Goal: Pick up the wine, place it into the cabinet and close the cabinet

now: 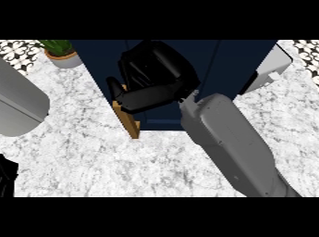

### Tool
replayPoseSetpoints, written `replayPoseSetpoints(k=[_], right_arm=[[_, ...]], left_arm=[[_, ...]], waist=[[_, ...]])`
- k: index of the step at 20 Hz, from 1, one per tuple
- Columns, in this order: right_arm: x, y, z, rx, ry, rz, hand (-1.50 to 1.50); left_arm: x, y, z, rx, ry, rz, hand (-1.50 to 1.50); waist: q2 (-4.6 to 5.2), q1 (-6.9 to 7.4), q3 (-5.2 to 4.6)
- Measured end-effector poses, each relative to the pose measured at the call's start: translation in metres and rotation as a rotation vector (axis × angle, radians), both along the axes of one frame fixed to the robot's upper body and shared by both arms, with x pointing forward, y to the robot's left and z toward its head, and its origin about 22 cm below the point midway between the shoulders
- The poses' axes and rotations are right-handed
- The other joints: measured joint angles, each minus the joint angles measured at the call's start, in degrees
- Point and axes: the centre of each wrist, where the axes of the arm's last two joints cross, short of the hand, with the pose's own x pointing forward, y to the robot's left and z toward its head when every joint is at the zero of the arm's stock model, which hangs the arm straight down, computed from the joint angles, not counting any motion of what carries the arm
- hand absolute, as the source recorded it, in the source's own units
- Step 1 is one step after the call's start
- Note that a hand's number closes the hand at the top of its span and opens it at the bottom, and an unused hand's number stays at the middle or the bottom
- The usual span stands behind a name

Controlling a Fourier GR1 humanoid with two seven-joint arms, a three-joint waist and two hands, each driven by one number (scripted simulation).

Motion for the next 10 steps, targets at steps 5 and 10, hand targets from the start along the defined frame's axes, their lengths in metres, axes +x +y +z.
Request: replayPoseSetpoints(k=[5,10], right_arm=[[0.015,-0.004,-0.003,-0.013,-0.024,0.043,1.50],[0.024,-0.006,-0.006,-0.013,-0.042,0.084,1.50]], left_arm=[[0.002,0.004,0.002,0.005,0.000,-0.005,1.50],[0.004,0.003,0.003,0.002,-0.003,-0.017,1.50]], waist=[[-0.33,0.80,-0.38],[-0.51,1.13,-0.49]])
